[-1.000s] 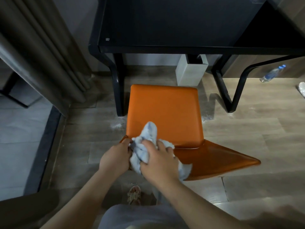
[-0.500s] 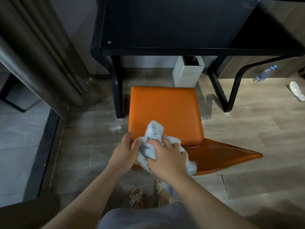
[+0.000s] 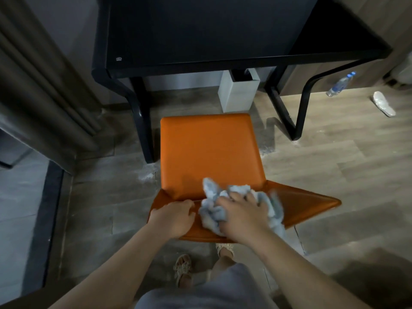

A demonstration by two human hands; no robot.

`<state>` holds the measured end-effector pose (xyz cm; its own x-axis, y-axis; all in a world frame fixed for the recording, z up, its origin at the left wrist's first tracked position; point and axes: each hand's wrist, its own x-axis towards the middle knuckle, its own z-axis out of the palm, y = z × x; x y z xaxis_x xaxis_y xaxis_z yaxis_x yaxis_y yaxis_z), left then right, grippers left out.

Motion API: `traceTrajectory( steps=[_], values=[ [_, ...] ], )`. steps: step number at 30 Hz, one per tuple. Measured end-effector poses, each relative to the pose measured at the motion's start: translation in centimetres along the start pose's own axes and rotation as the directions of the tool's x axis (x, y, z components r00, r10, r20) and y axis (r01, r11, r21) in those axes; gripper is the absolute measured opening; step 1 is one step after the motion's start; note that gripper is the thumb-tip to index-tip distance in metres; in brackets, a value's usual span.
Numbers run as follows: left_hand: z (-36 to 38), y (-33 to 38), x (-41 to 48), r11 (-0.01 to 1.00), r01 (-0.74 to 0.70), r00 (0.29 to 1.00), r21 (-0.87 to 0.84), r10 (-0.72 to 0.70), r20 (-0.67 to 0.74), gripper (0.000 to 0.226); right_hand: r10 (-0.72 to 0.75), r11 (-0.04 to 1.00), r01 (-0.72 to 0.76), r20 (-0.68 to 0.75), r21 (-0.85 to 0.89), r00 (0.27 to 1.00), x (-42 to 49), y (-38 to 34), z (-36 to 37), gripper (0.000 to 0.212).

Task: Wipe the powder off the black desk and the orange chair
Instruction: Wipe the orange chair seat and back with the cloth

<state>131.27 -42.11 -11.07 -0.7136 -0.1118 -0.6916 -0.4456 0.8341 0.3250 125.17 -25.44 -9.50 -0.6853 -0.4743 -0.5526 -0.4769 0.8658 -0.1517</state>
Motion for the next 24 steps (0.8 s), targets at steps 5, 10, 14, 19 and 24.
traceTrajectory(
  steps=[5,10,14,19,24],
  values=[
    [0.2,2.1,3.2,0.993,-0.017,0.985,0.116,-0.003,0.174,0.035,0.162,0.967,-0.15,0.044,-0.208,0.986,2.3,8.5,-3.5,0.053],
    [1.3,6.3,7.5,0.988,0.011,0.953,0.157,-0.058,0.299,0.045,0.435,0.845,-0.428,-0.054,-0.321,0.899,5.8,20.3,-8.7,0.037],
    [2.5,9.6,11.3,0.995,0.055,0.948,0.079,-0.077,0.308,0.042,0.431,0.892,-0.438,0.085,0.108,0.898,9.2,25.7,-8.1,0.026],
    [3.7,11.7,14.7,0.989,0.136,0.976,-0.065,-0.122,0.18,0.045,0.405,0.856,-0.468,0.277,0.221,0.871,14.0,25.1,-4.6,0.035],
    [5.9,11.6,17.5,0.972,0.206,0.958,-0.112,-0.178,0.223,0.05,0.29,0.814,-0.461,0.441,0.353,0.849,16.2,24.7,-0.9,0.053]
  ],
)
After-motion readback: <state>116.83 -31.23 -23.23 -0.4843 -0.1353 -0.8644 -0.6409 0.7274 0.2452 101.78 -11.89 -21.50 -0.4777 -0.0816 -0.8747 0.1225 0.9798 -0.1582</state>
